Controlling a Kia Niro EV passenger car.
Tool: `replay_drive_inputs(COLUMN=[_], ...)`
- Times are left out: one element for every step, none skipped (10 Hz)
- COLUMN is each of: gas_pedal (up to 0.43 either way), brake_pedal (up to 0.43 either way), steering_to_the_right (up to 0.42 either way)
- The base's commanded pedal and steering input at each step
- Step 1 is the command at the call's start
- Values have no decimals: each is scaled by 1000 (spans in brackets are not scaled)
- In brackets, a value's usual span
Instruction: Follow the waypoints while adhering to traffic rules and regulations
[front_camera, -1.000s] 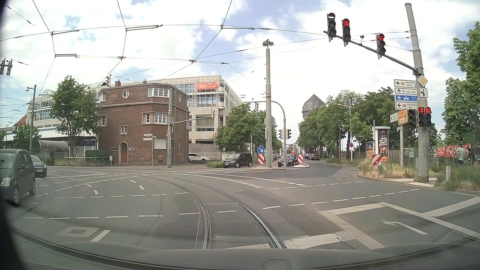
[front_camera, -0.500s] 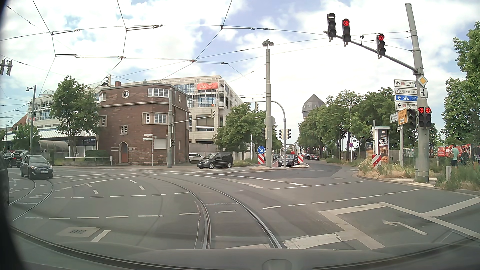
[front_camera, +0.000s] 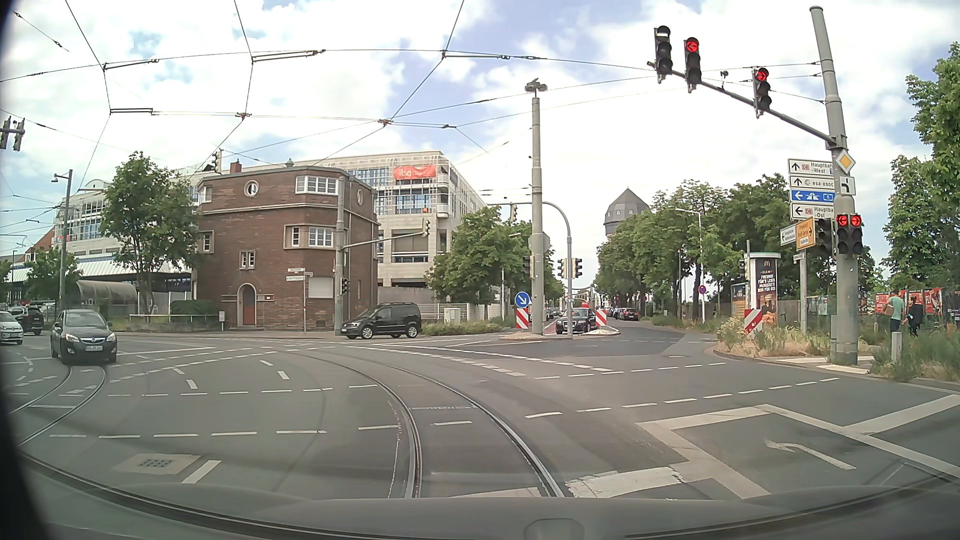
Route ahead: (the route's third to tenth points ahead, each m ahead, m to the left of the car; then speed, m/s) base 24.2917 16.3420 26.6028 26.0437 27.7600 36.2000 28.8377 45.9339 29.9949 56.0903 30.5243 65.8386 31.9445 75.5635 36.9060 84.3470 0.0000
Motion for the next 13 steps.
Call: replay_drive_inputs(gas_pedal=[0, 0, 0, 0, 0, 0, 0, 0, 0, 0, 0, 0, 0], brake_pedal=[238, 238, 238, 238, 238, 238, 238, 238, 238, 238, 238, 238, 238], steering_to_the_right=[-110, -110, -109, -110, -110, -109, -110, -109, -110, -110, -110, -109, -109])
